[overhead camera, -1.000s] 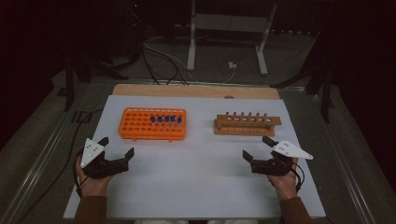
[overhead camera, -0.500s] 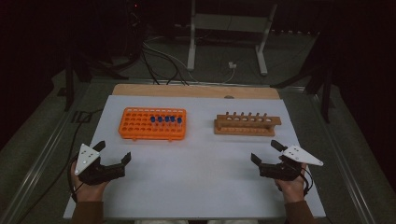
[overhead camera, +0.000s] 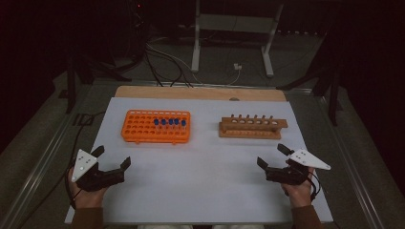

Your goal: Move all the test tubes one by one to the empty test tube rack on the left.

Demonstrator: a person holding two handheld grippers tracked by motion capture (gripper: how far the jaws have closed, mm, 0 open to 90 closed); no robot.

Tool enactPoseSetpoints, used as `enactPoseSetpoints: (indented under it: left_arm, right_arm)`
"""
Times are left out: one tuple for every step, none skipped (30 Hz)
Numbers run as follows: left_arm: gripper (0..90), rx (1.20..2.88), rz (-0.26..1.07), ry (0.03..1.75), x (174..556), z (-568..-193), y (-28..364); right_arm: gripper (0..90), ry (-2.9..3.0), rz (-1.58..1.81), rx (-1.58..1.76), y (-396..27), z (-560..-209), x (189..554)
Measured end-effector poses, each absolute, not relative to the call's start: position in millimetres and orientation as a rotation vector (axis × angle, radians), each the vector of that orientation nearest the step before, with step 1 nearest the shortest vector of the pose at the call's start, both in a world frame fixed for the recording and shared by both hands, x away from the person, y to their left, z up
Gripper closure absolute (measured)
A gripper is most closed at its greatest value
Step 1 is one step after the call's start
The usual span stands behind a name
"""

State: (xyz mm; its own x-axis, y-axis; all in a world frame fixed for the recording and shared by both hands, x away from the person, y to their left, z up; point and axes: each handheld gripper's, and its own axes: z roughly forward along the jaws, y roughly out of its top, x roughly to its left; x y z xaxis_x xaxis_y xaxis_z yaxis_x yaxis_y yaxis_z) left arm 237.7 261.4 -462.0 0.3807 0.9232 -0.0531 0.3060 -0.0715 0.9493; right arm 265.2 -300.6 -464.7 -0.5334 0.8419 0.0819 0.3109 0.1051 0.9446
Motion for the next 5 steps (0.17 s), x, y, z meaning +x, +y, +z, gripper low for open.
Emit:
enactPoseSetpoints:
  left_arm:
    - [0.7,1.607,0.747,1.120,237.5,-461.9,261.1]
    - [0.7,1.608,0.748,1.119,237.3,-461.9,260.9]
    - [0.7,1.605,0.749,1.121,237.3,-461.9,260.8]
    - [0.7,1.606,0.749,1.122,237.3,-462.0,260.9]
    - [0.7,1.604,0.752,1.125,237.3,-462.3,260.9]
  right_arm:
    - [2.9,1.901,1.434,1.123,-301.1,-465.0,265.1]
    - [2.9,1.901,1.432,1.123,-301.5,-465.2,265.0]
    - [2.9,1.901,1.430,1.126,-301.9,-465.4,265.1]
    - [2.9,1.895,1.430,1.130,-302.6,-465.7,265.2]
    - [2.9,1.893,1.428,1.131,-303.2,-465.9,265.3]
